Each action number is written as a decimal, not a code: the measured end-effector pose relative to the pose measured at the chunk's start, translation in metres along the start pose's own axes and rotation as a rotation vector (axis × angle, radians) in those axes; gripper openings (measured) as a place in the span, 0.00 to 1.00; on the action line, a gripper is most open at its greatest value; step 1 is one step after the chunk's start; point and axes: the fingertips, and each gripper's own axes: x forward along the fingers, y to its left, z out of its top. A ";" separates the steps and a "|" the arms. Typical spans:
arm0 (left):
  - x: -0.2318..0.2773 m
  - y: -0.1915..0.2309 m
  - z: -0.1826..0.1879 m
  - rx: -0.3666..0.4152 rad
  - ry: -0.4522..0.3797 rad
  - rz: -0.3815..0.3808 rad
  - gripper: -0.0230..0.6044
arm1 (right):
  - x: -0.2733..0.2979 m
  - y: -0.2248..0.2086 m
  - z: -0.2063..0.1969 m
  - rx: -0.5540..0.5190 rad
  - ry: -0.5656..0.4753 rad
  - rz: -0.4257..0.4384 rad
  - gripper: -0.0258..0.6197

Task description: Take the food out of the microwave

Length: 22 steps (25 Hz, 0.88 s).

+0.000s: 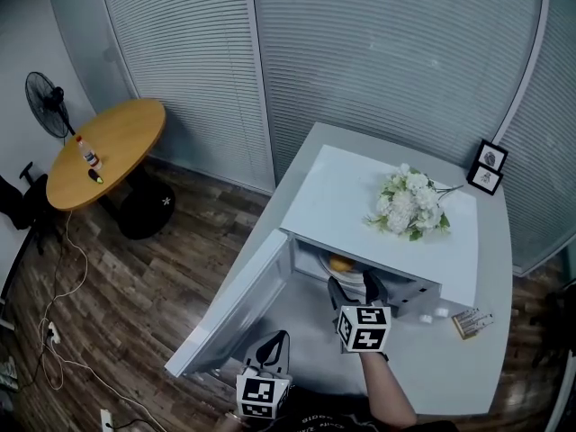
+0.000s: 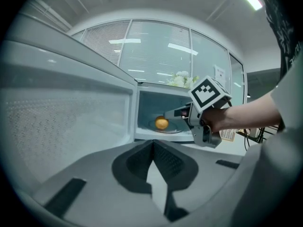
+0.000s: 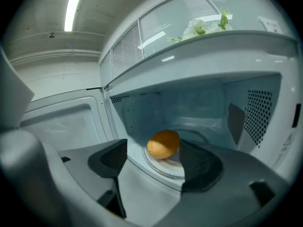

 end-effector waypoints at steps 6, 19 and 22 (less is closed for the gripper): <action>-0.002 0.005 0.000 -0.004 0.005 0.001 0.05 | 0.024 -0.007 -0.003 0.016 0.042 -0.072 0.58; -0.002 0.011 -0.005 0.000 0.029 -0.002 0.05 | 0.065 -0.020 -0.018 0.040 0.137 -0.124 0.61; -0.001 0.011 -0.005 0.005 0.035 -0.008 0.05 | 0.072 -0.021 -0.023 0.033 0.163 -0.120 0.61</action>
